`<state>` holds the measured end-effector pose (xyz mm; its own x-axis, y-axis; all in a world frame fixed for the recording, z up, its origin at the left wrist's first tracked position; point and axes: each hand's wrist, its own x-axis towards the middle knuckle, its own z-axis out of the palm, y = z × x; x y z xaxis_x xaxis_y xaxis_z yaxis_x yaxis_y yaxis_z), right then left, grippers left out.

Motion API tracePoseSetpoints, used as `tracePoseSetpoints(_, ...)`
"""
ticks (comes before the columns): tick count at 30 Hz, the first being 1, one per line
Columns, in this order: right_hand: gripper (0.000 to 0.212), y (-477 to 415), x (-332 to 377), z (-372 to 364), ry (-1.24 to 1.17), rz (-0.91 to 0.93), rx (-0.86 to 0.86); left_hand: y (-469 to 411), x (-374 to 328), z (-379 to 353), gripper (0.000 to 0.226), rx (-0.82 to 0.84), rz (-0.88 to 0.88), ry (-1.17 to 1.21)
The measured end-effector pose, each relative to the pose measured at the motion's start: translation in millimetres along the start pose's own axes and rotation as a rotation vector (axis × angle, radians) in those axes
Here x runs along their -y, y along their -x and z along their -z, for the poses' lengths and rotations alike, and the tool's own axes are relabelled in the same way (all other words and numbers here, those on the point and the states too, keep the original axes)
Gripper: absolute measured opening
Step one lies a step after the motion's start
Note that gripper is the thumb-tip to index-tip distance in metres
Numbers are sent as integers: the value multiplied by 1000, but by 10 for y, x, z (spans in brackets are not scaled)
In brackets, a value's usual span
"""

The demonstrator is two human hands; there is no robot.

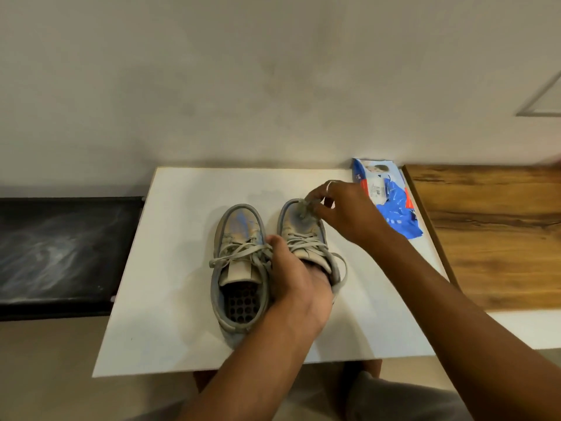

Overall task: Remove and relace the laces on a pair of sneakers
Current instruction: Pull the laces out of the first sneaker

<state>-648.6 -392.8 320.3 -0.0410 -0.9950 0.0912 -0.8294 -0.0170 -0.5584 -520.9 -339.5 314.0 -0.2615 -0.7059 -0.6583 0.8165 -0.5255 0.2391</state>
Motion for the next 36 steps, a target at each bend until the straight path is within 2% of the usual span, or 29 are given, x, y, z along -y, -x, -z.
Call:
tracePoseSetpoints(3,19,4,-32,-143,107,6,20,-14,3,-3,58,3,-8,39)
tracePoseSetpoints(7,17,9,21,-159,105,17,25,-69,17,37,59,17,-10,62)
tracePoseSetpoints(13,15,-41,57,-84,142,22,199,-72,14,50,61,31,3,41)
tracePoseSetpoints(17,17,-79,67,-140,253,0,6,-92,24,76,63,56,3,31)
tracePoseSetpoints(19,18,-74,119,-197,193,19,-25,-104,24,88,64,55,5,28)
tracePoseSetpoints(22,17,-71,177,-167,58,45,157,-78,7,69,63,41,2,23)
tracePoseSetpoints(24,13,-93,151,-116,55,35,228,-64,7,64,63,46,6,20)
tracePoseSetpoints(26,14,-115,101,-105,76,-20,170,-51,5,55,64,57,18,10)
tracePoseSetpoints(28,17,-125,77,-155,154,-41,31,-40,10,58,65,51,27,-14)
tracePoseSetpoints(30,20,-129,91,-204,200,15,-29,-38,15,62,66,42,31,-21)
tracePoseSetpoints(34,20,-128,42,-204,146,274,211,-47,14,59,66,42,12,-8)
tracePoseSetpoints(36,20,-139,-23,-200,240,318,220,-52,20,54,65,35,11,0)
